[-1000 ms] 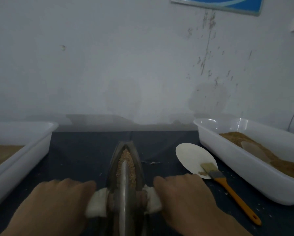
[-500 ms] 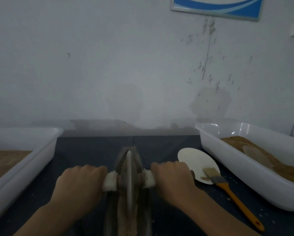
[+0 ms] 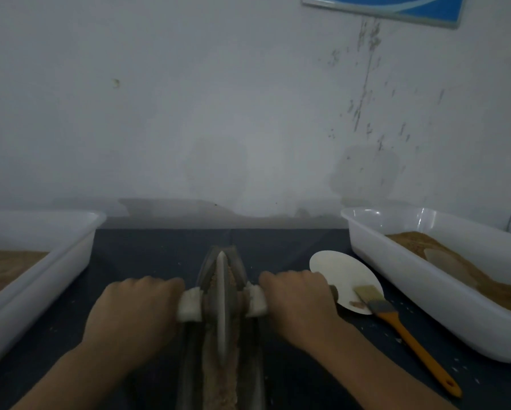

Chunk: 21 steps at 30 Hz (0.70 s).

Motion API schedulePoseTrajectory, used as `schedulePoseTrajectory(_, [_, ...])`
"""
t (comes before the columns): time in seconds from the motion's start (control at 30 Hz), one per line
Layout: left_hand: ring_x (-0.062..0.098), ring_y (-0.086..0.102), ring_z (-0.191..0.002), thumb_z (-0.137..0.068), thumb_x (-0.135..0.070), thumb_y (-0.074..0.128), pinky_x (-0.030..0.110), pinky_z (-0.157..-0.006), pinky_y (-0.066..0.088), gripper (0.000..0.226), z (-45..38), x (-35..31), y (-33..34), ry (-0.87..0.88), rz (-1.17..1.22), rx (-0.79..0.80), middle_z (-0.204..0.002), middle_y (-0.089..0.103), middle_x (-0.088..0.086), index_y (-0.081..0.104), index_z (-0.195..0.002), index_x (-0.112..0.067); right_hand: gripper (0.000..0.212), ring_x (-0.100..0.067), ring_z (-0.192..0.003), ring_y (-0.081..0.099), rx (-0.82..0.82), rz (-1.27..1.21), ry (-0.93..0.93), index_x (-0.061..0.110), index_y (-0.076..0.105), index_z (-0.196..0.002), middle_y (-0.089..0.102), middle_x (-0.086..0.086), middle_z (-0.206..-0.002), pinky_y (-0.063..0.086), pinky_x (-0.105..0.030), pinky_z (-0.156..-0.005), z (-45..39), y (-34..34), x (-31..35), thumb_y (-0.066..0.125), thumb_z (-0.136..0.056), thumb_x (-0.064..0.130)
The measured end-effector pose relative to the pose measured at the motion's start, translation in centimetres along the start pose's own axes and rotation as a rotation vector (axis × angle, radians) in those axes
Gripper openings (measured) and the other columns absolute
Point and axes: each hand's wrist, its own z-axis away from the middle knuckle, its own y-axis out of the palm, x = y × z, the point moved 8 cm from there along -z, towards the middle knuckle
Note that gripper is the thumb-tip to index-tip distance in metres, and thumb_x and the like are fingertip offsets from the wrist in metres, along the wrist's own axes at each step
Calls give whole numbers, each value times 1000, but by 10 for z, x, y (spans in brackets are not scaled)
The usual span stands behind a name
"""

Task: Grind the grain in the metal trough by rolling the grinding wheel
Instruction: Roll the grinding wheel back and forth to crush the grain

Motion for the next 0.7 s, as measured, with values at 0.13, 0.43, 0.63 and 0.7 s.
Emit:
schedulePoseTrajectory(0.13, [9, 61, -76, -80, -51, 49, 28, -56, 30, 23, -17, 0, 1, 2, -19, -16, -81, 59, -11, 34, -79, -34, 21, -23, -76, 59, -18, 11, 28, 23, 47, -92, 62, 0, -87, 32, -32, -60, -16, 7, -7, 61, -84, 35])
schedulePoseTrajectory(0.43, [-1, 55, -98, -68, -76, 38, 22, -77, 41, 26, 44, 9, 9, -40, 204, 177, -87, 50, -20, 33, -86, -59, 34, -19, -39, 48, -39, 103, -154, 23, 49, -65, 51, 1, -50, 17, -25, -42, 50, -37, 27, 75, -47, 32])
schedulePoseTrajectory(0.63, [6, 61, -85, -74, -63, 43, 28, -61, 32, 24, 31, -1, -7, -16, 54, 63, -81, 55, -11, 34, -76, -41, 22, -23, -61, 57, -3, 64, -70, 26, 44, -80, 58, 3, -71, 26, -30, -51, 28, -22, 16, 65, -75, 31])
schedulePoseTrajectory(0.7, [11, 62, -77, -78, -56, 46, 29, -57, 33, 23, 16, 0, -3, -17, 59, 32, -79, 59, -9, 37, -78, -35, 20, -25, -68, 58, -16, 62, -41, 28, 41, -83, 59, 2, -77, 29, -32, -56, 10, -12, 9, 61, -81, 33])
